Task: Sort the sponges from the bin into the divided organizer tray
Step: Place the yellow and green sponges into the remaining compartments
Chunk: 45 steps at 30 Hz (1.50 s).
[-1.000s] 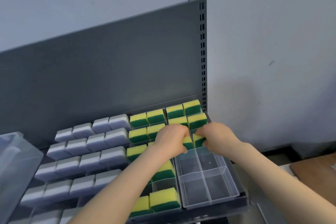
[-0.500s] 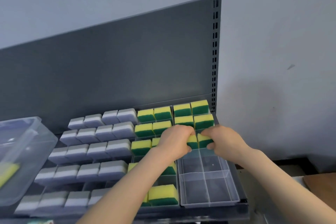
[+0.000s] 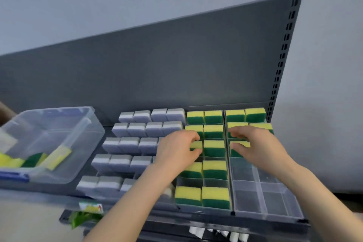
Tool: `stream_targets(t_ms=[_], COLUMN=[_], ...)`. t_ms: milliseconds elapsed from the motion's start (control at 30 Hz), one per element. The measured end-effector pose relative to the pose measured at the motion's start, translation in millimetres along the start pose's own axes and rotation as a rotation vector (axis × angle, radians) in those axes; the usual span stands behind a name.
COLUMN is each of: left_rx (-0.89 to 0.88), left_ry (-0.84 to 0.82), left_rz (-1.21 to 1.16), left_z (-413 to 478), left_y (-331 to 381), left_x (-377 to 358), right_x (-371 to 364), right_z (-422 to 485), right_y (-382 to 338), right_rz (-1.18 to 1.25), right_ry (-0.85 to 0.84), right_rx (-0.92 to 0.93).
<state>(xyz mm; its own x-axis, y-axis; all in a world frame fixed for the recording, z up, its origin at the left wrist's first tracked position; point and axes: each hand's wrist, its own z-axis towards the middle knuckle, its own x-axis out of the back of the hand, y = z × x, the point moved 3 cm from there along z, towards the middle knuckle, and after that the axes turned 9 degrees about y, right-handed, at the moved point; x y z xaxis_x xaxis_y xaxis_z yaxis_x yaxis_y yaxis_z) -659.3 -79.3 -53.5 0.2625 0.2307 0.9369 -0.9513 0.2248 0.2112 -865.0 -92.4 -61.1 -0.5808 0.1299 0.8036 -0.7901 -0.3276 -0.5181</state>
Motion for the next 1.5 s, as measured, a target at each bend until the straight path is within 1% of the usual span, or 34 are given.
stream_targets(t_ms=[133,333,467,600,833,1000,1233,1333,1400,1500], left_rx=[0.101,0.273,0.333,0.378,0.472,0.513,0.561,0.589,0.579,0.557], left_ry=[-0.007,0.021,0.040,0.103,0.111,0.125,0.195,0.171,0.150,0.170], left_rz=[0.111,0.184,0.179,0.228,0.249,0.239,0.182,0.163,0.184,0.221], left_z=[-35,-97,-138,-172,-230,-236,-221,-215,-205,-184], left_y=[-64,-167,-225,-276,-356,-404,-467,-493,-510,-536], left_x=[31,80,112,146,180,196,200,198,200,205], right_x=[-32,-76,-106,-135,-189,-219,-261,-282,-297,-321], right_z=[-1,2,2,2,-3,7,52,74,89,113], right_y=[-50,-148,-215,-276,-358,-401,-439,-453,-465,-483], right_rz=[-0.069,-0.127,-0.125,-0.094,-0.035,-0.041,-0.034,0.010,0.037,0.051], right_ry=[-0.068,-0.092,-0.103,-0.103,-0.152,-0.178,-0.183,-0.200,-0.206,-0.230], right_rx=[0.044,0.164,0.240,0.273,0.321,0.384,0.422,0.420,0.420,0.445])
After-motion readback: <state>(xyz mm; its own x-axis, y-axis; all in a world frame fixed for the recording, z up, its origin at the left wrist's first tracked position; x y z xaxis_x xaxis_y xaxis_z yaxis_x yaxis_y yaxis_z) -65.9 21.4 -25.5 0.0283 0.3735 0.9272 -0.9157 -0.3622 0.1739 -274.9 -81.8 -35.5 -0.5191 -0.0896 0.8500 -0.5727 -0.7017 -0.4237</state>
